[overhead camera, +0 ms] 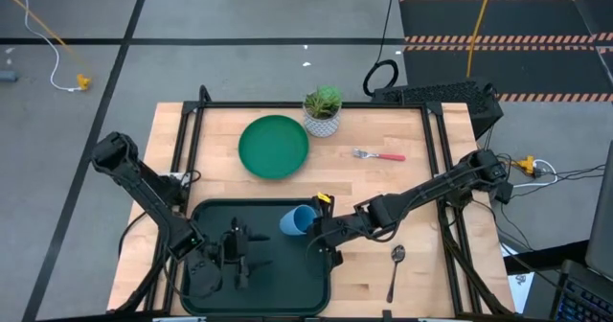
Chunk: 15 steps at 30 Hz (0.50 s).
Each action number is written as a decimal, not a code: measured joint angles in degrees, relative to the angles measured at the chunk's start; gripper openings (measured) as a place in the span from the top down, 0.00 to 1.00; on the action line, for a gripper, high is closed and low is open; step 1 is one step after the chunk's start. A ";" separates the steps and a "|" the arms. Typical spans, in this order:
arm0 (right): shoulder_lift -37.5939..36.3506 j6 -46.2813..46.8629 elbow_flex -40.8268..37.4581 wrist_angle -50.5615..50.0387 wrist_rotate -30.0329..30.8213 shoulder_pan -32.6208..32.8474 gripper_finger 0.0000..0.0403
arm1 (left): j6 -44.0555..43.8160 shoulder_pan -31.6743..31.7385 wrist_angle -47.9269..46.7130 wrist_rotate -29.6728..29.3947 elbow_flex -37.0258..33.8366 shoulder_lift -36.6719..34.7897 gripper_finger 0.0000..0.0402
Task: Pick and place plate/cup/fork/spoon on tray
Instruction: Put the blue cup on the top right of the black tray
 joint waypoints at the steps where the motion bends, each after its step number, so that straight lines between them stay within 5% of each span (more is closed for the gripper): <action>1: 0.00 0.00 0.00 0.00 0.00 0.00 1.00 | 0.02 0.19 0.34 -0.51 0.00 0.26 0.19; 6: 0.00 0.00 0.00 -0.04 -0.02 0.00 1.00 | 0.11 2.18 1.37 -3.24 0.04 2.52 0.02; 15: 0.00 0.01 -0.02 0.00 -1.48 0.02 1.00 | 3.63 6.07 3.63 -2.08 0.07 5.19 0.07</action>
